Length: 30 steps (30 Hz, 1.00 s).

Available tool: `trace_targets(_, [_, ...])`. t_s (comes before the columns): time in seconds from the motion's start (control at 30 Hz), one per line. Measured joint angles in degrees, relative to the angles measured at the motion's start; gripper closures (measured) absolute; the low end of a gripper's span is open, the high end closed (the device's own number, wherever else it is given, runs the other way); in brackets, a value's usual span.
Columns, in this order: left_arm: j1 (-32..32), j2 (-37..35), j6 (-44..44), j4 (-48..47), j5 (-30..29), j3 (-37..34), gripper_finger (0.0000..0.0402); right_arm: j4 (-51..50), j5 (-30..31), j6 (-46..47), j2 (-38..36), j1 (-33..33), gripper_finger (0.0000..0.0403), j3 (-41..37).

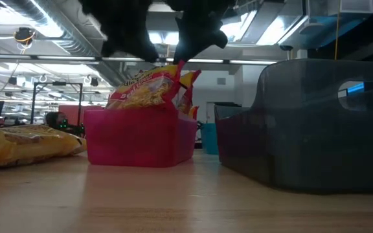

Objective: Sort Maruchan noodles
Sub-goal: Put the red bag into the red bin, then put the blue bag into the blue bin

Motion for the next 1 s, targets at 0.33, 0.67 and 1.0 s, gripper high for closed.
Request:
trace_targets(0.33, [0.1,-5.6,2.2,-7.5,-3.3,3.2,0.0349,-6.3,4.9,0.0,-1.9,-0.1,0.0377,0.1])
trace_targets(0.67, [0.6,-6.3,0.5,-22.1,-4.8,3.3,0.0349,-24.8,9.9,7.9,-7.1,1.2,0.0377,-1.3])
trace_targets(1.0, [-8.5,-16.4,-8.6,-40.7,-11.8,3.1,0.0349,-21.1,9.7,22.1,-33.4,9.4,0.0377,-30.2])
